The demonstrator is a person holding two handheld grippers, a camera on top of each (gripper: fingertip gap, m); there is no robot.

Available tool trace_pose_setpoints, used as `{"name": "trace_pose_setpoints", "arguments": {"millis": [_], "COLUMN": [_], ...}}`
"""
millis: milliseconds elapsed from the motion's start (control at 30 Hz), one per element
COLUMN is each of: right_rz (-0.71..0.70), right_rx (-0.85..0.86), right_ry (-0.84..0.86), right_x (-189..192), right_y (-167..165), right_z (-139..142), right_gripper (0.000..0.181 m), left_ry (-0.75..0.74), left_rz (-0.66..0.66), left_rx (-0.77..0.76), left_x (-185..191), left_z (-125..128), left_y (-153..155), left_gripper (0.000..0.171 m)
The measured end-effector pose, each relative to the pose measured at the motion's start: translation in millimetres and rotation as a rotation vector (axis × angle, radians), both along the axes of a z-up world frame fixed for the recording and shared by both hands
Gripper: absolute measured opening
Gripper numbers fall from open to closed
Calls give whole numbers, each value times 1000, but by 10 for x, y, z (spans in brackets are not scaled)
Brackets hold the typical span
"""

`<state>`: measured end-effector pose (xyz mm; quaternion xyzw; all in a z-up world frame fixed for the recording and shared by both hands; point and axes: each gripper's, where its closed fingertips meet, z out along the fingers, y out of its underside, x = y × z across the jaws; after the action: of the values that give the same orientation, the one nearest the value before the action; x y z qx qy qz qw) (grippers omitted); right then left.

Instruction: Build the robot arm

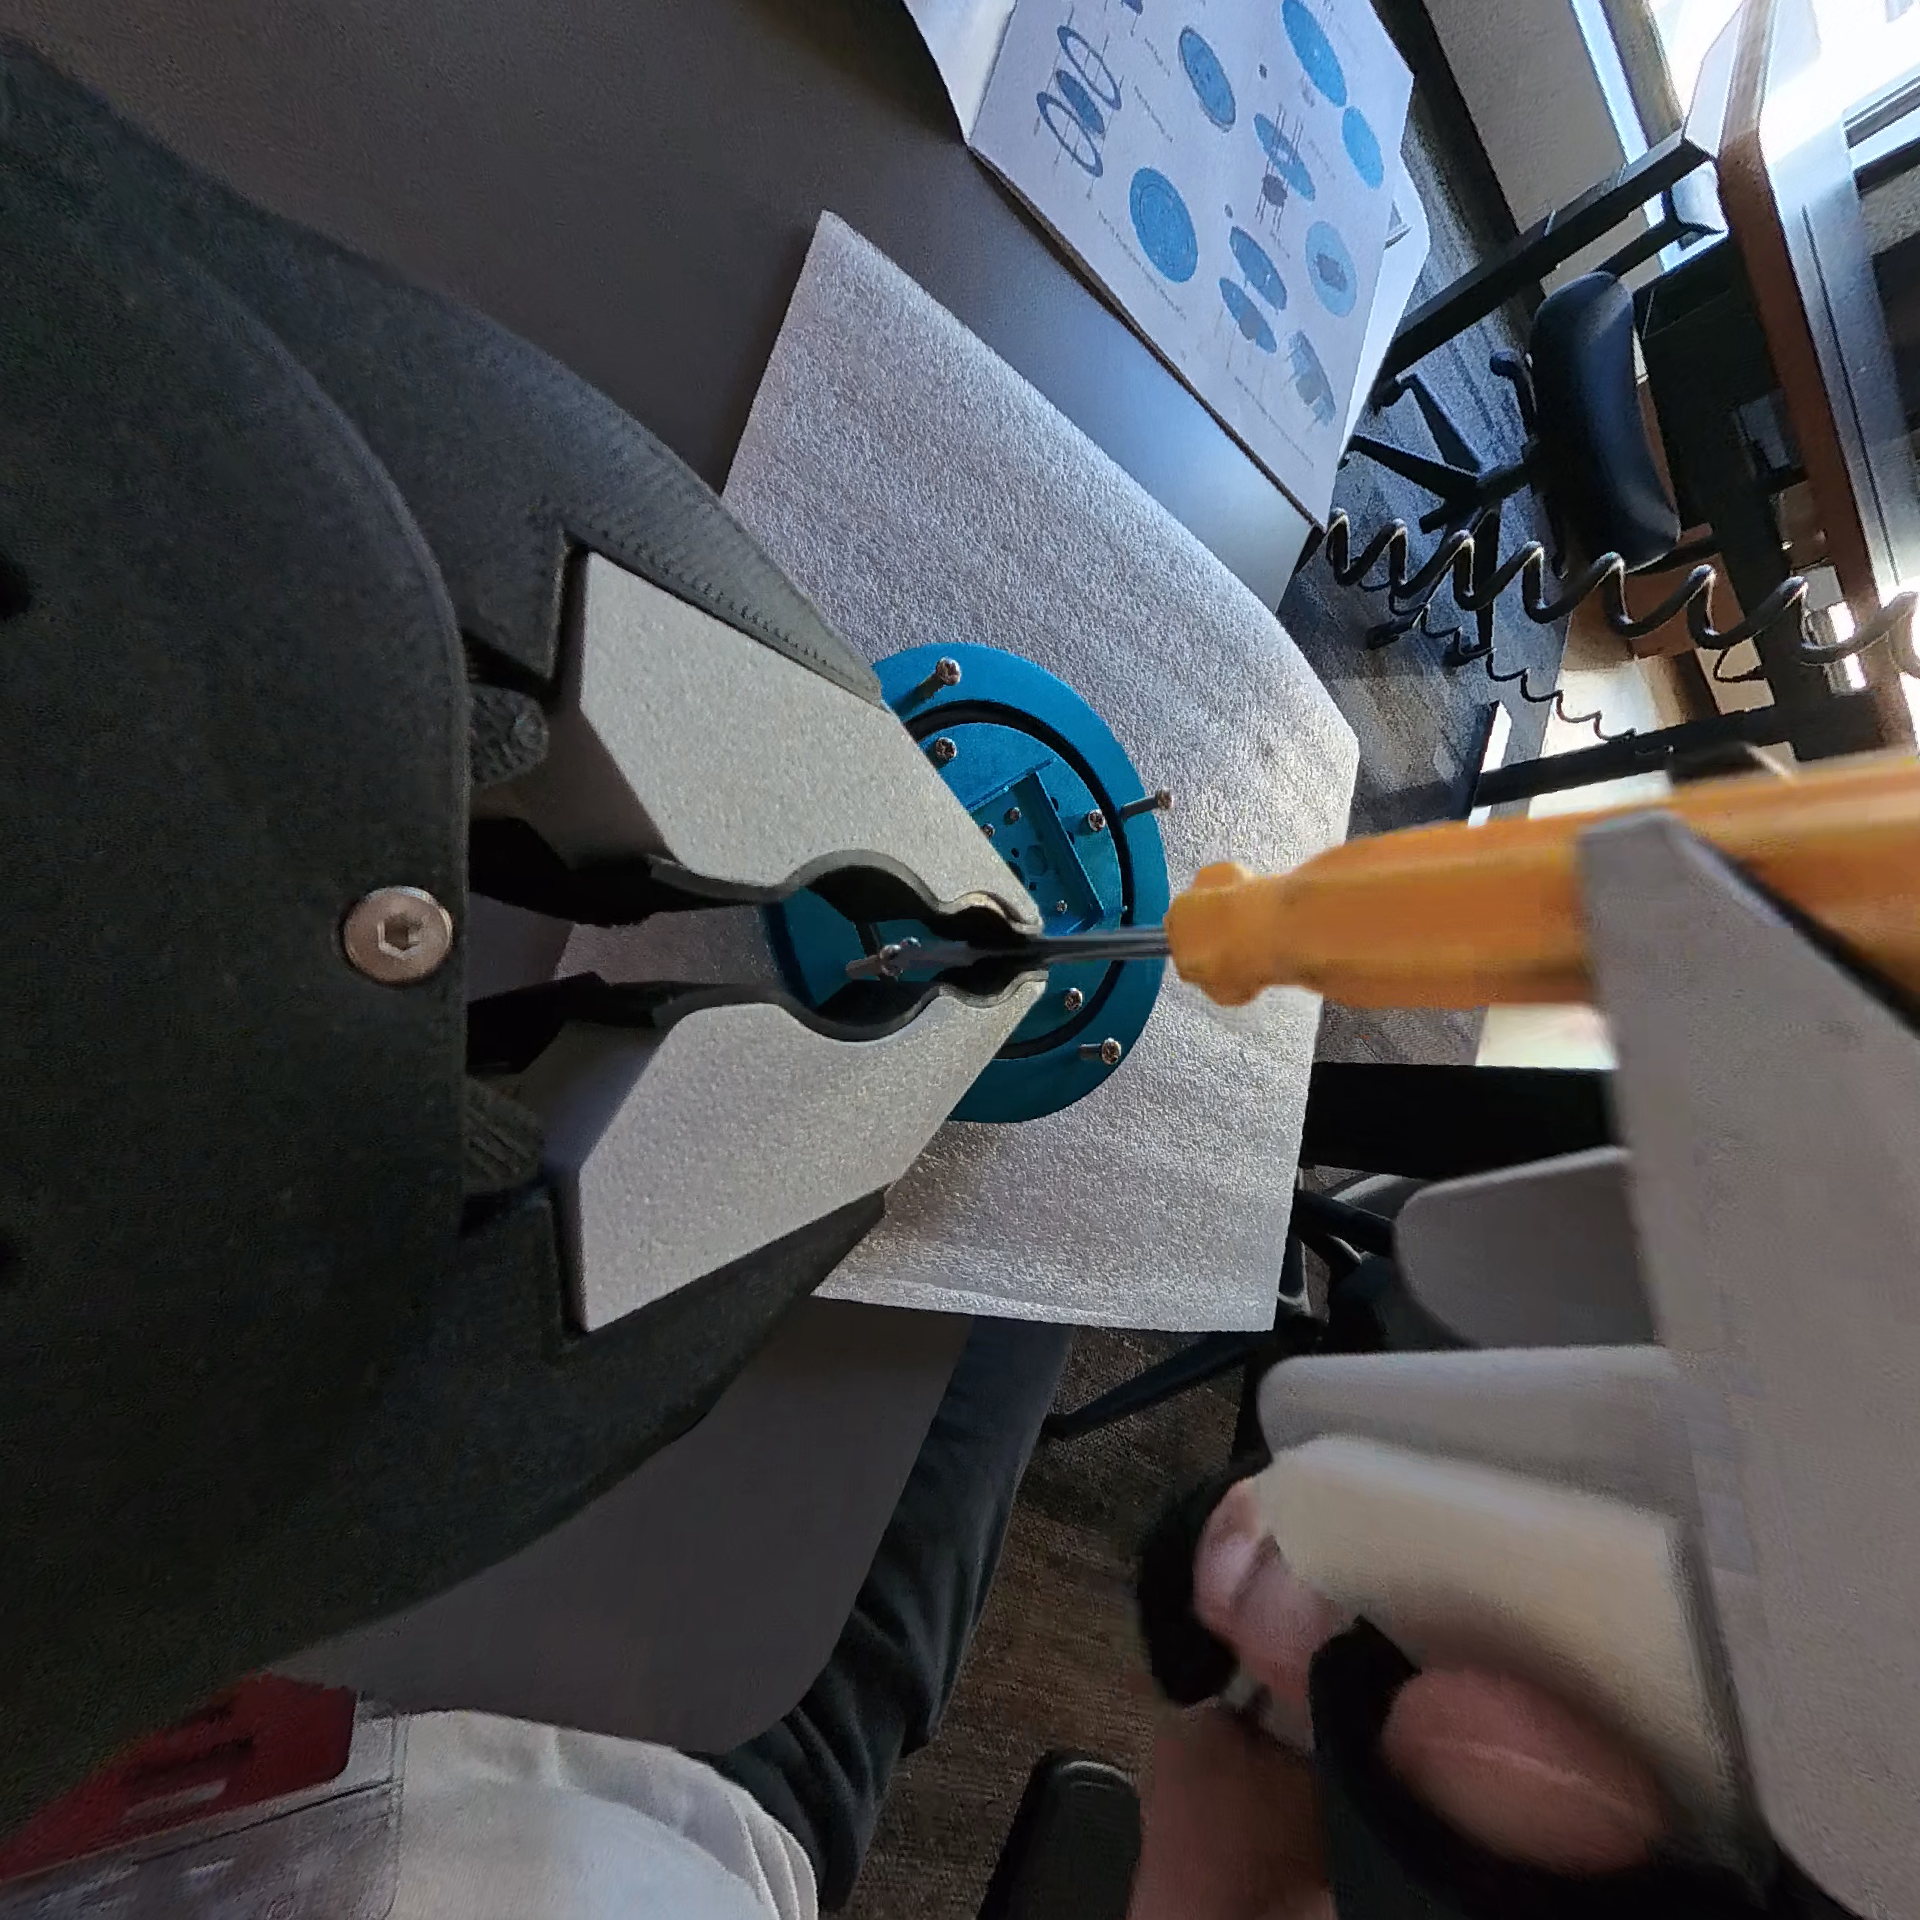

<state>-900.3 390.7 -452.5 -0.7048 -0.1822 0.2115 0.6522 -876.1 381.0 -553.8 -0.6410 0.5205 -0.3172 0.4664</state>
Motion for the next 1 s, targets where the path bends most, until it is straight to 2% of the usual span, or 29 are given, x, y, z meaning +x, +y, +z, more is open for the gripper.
{"name": "trace_pose_setpoints", "arguments": {"millis": [67, 100, 133, 167, 200, 267, 367, 433, 467, 567, 633, 700, 767, 867, 933, 1000], "right_rz": [39, 112, 194, 255, 279, 190, -12, -30, -8, 108, 238, 362, 286, 51, -11, 9], "right_rx": [-22, -28, -41, -74, -110, -127, -55, -7, -17, -52, -82, -118, -143, -80, -6, 15], "right_ry": [-100, -114, -110, -98, -78, -40, 44, 69, 50, -14, -25, -7, 33, 105, 92, -34], "right_x": [35, 4, -36, -54, -51, 39, 82, -23, -62, -65, -70, -85, 6, 74, -11, -72], "right_y": [72, 72, 60, 51, 60, 131, 90, -21, -36, 20, -4, -69, 25, 79, -5, -29], "right_z": [3, 37, 59, 52, 35, 24, 39, 26, -16, -38, 6, 29, 17, 14, 17, -32], "right_gripper": [50, 47, 37, 20, 18, 18, 18, 18, 19, 50, 44, 17, 17, 17, 17, 21], "left_ry": [15, 15, 10, 4, 1, -4, 5, 16, 20, 16, 11, 8, 10, 8, 8, 14], "left_rz": [-3, -2, -2, -1, 2, 9, 18, 3, 4, 2, 3, 5, 17, 34, 25, 25], "left_rx": [6, 10, 6, 0, -4, -11, -2, 11, 16, 11, 8, 0, -2, -14, -11, -2], "left_x": [-12, -16, -14, -11, -8, 4, 20, 23, 17, -3, -11, -11, -8, 11, 14, -5], "left_z": [0, -1, 0, 1, 0, -3, -6, -4, -4, -3, -2, -2, -6, -11, -6, -7], "left_y": [-7, -4, -3, 2, 10, 25, 36, 1, -7, -18, -11, 3, 30, 53, 30, 16], "left_gripper": [2, 2, 2, 2, 2, 2, 2, 2, 2, 2, 2, 2, 2, 2, 2, 2]}}
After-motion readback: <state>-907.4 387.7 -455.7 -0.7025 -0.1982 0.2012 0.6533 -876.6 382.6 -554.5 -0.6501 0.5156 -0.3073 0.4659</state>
